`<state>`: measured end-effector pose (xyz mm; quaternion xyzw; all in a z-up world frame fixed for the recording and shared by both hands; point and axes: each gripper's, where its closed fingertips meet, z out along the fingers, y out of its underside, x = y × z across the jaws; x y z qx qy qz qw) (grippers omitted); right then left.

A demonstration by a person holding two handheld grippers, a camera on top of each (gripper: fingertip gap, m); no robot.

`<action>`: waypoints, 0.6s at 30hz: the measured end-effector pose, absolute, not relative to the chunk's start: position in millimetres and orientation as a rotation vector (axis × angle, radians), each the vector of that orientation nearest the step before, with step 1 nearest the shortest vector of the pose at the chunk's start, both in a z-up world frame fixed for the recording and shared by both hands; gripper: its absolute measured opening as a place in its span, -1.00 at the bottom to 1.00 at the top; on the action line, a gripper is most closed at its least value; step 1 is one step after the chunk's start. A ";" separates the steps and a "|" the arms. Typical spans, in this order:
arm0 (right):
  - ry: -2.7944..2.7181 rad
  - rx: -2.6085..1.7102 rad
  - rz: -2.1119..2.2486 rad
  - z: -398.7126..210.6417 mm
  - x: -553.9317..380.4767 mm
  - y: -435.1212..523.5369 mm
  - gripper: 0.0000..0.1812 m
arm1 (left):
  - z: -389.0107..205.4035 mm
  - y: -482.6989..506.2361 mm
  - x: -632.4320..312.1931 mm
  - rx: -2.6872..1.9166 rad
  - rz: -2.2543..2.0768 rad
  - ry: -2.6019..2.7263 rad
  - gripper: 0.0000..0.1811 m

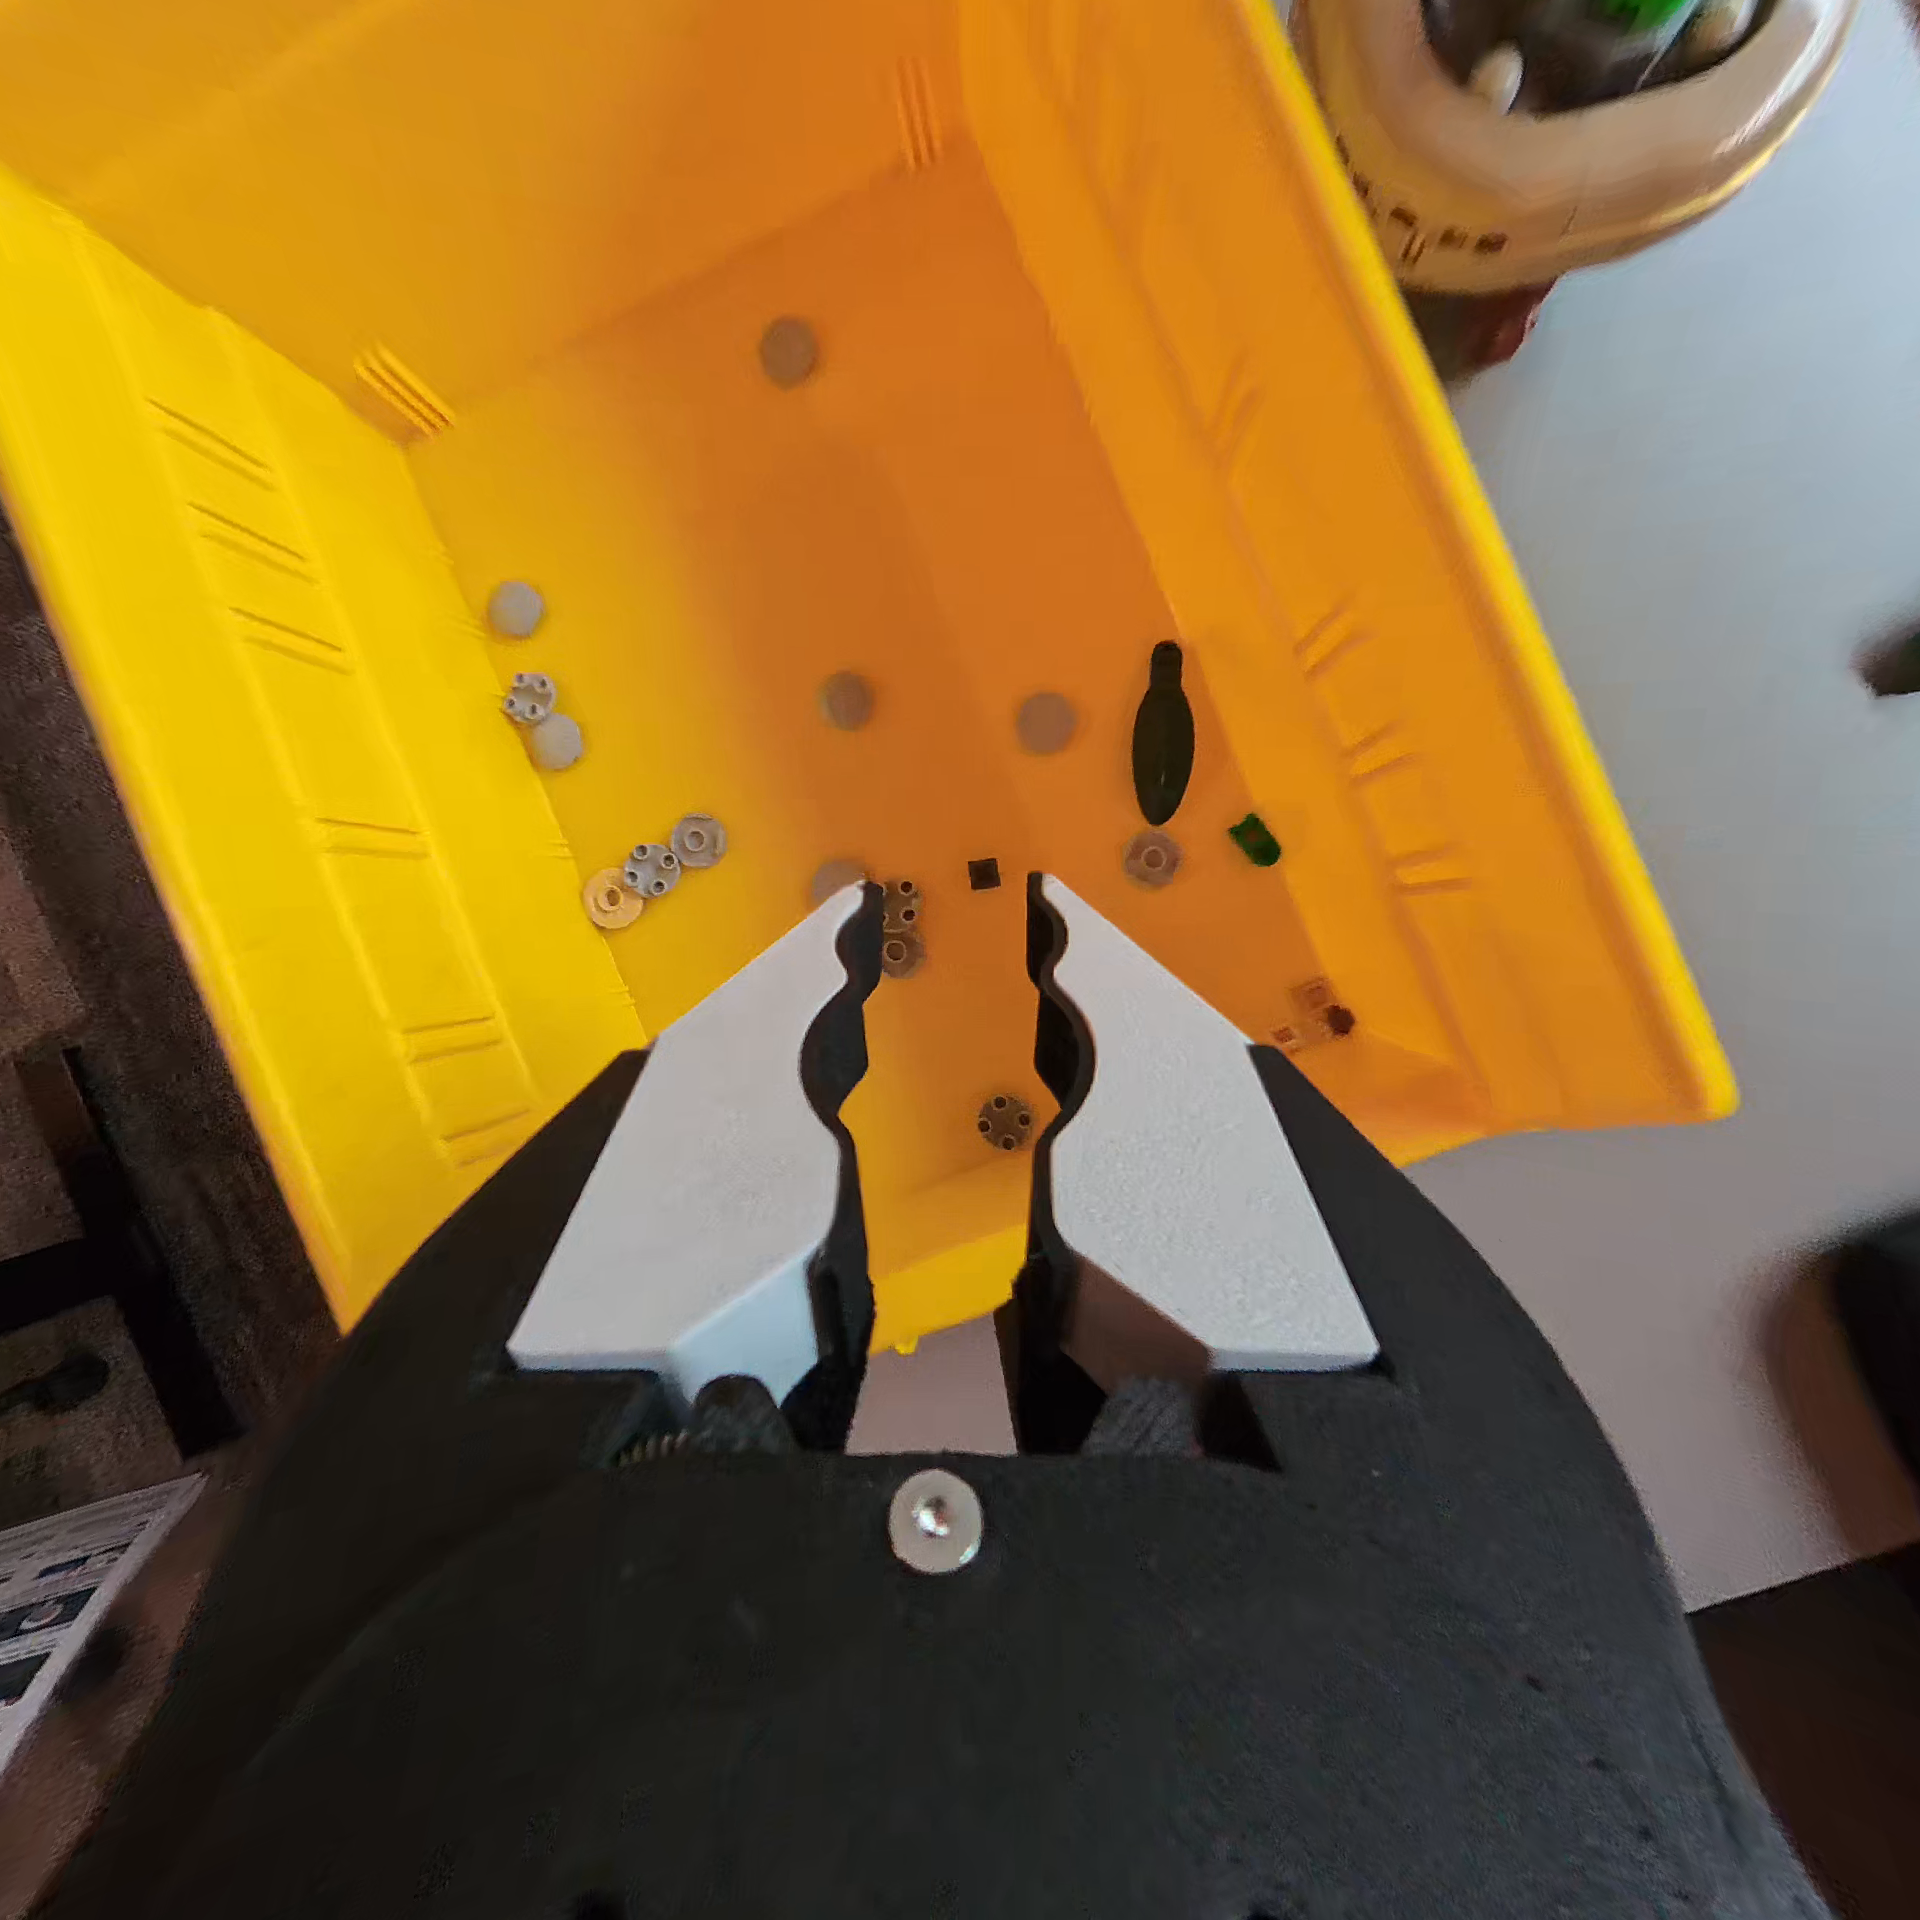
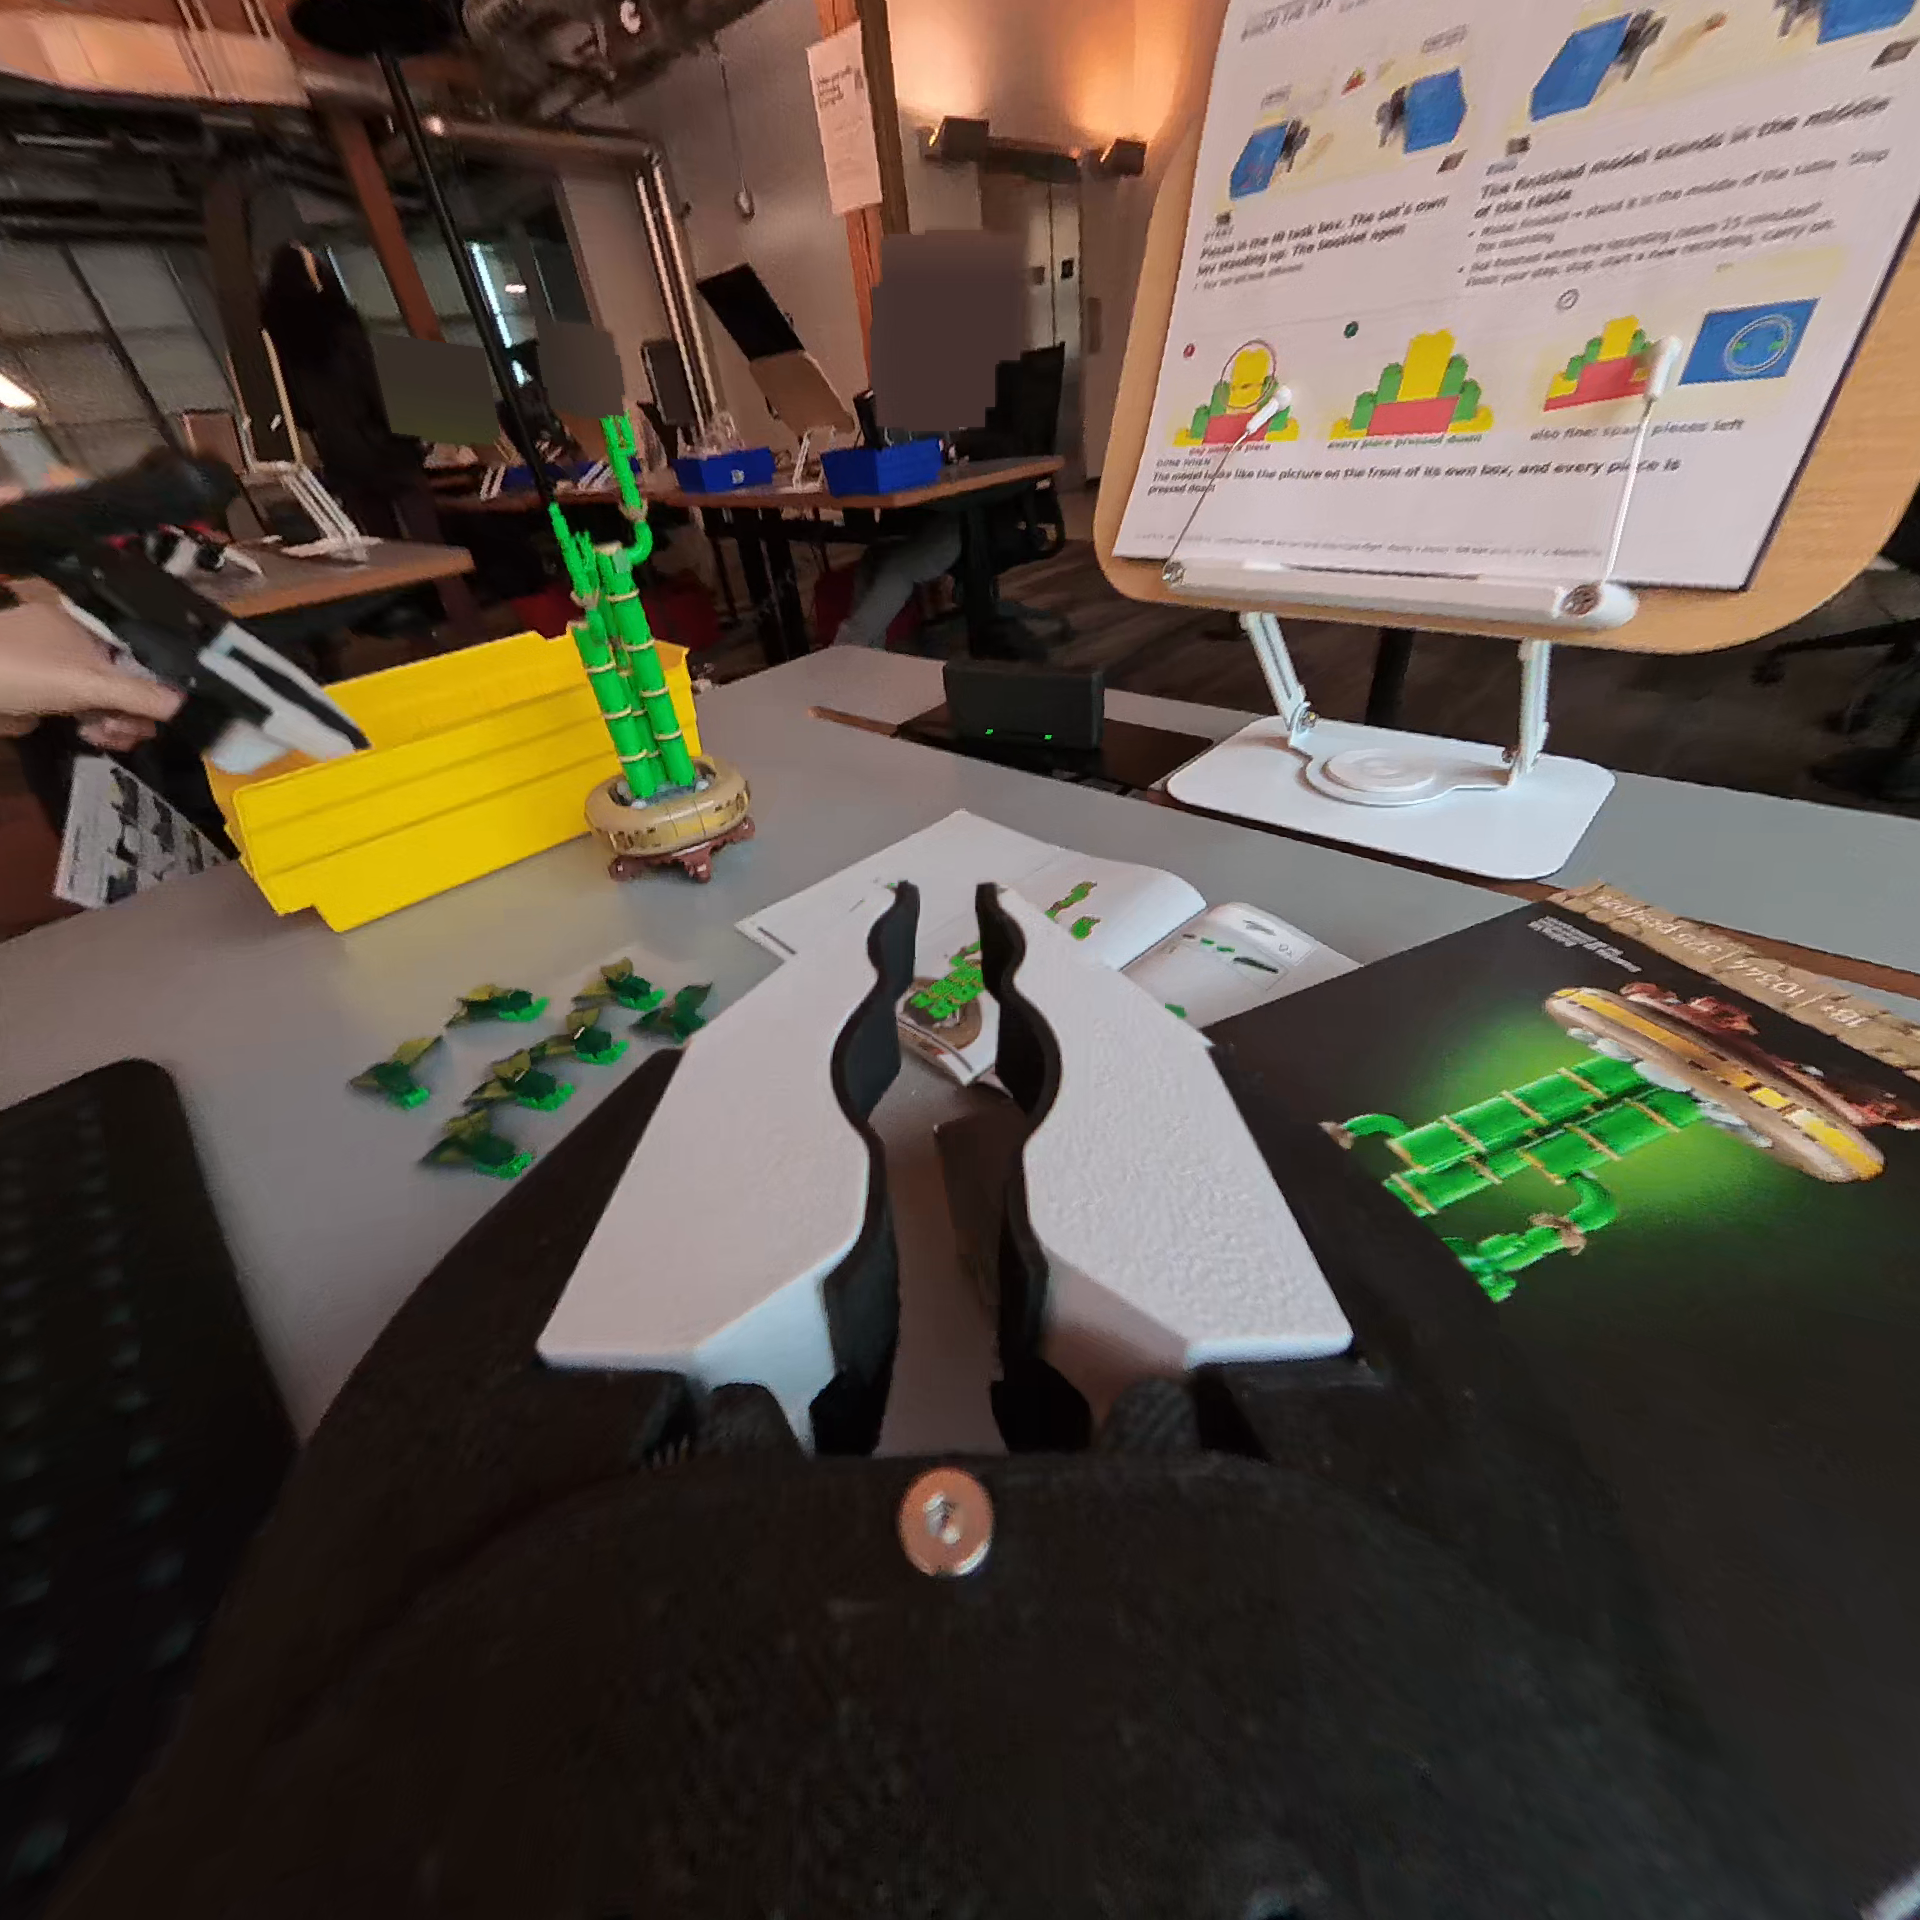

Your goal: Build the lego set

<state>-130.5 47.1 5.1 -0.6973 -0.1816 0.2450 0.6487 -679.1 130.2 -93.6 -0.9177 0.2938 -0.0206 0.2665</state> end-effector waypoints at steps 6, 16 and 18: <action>-0.322 -1.540 0.480 25.0 -110.6 51.5 -0.89 | -117.7 134.2 -673.5 -2.521 -0.134 0.914 -0.79; -0.349 -1.539 0.317 44.0 -113.4 80.0 -0.90 | -119.3 128.4 -651.4 -2.512 -0.381 0.966 -0.79; -0.339 -1.523 0.334 48.9 -113.8 85.3 -0.90 | -117.9 130.2 -637.0 -2.477 -0.460 1.014 -0.79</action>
